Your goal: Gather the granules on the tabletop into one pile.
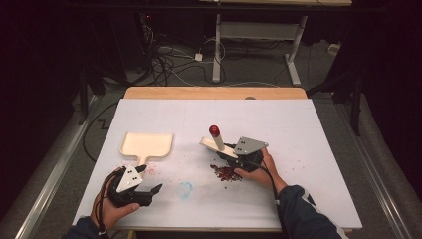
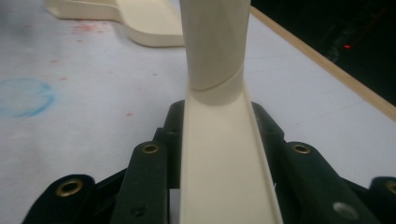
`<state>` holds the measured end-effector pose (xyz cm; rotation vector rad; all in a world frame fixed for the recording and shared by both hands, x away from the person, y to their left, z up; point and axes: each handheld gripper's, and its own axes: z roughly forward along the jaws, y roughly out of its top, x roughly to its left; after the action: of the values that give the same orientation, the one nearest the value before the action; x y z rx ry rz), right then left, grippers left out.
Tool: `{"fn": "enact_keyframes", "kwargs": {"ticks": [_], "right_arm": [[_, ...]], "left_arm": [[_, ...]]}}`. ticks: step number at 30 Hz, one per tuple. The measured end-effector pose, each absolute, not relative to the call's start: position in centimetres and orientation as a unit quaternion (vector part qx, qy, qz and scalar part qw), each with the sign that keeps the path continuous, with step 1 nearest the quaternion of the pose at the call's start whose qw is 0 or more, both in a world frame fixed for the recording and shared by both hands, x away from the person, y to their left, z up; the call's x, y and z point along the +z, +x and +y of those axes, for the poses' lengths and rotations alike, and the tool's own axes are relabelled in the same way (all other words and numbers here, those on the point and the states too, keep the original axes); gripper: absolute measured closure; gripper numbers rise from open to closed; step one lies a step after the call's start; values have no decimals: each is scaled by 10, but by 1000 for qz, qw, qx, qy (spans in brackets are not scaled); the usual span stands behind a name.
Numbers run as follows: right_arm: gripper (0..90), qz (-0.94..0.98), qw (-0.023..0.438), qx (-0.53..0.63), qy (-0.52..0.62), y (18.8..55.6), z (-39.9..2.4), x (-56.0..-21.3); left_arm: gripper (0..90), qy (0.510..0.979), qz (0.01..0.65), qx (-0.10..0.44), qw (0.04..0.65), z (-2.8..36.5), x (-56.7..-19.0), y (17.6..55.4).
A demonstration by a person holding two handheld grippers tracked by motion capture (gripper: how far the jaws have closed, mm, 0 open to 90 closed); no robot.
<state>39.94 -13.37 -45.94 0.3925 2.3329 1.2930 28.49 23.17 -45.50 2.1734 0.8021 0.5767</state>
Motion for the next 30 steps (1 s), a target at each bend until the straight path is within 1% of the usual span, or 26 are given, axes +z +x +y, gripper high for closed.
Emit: {"fn": "enact_keyframes", "kwargs": {"ticks": [2, 5, 7, 8, 10, 12, 17, 19, 26, 27, 30], "right_arm": [[663, 846, 209, 474, 125, 396, -136, -458], [665, 854, 178, 481, 92, 389, -142, -454], [663, 861, 173, 471, 75, 385, -144, -454], [663, 863, 177, 469, 73, 383, -145, -453], [665, 863, 169, 471, 70, 382, -149, -452], [666, 863, 178, 468, 70, 381, -153, -451], [670, 852, 180, 484, 83, 381, -161, -447], [670, 851, 190, 482, 82, 380, -162, -444], [670, 829, 197, 515, 95, 370, -175, -421], [670, 826, 196, 520, 94, 369, -177, -418], [670, 820, 173, 536, 97, 358, -182, -409]], "left_arm": [[198, 847, 311, 225, 367, 232, -455, 285], [199, 848, 311, 224, 366, 231, -455, 285], [198, 848, 312, 223, 365, 231, -456, 285], [198, 848, 312, 223, 364, 231, -456, 285], [198, 848, 311, 223, 365, 231, -455, 285], [198, 849, 311, 223, 365, 231, -455, 284], [199, 850, 309, 221, 365, 232, -456, 285], [199, 850, 309, 222, 365, 232, -455, 285], [199, 849, 309, 222, 367, 233, -455, 285], [199, 849, 309, 222, 366, 233, -455, 284], [198, 849, 309, 223, 367, 233, -455, 284]]}}
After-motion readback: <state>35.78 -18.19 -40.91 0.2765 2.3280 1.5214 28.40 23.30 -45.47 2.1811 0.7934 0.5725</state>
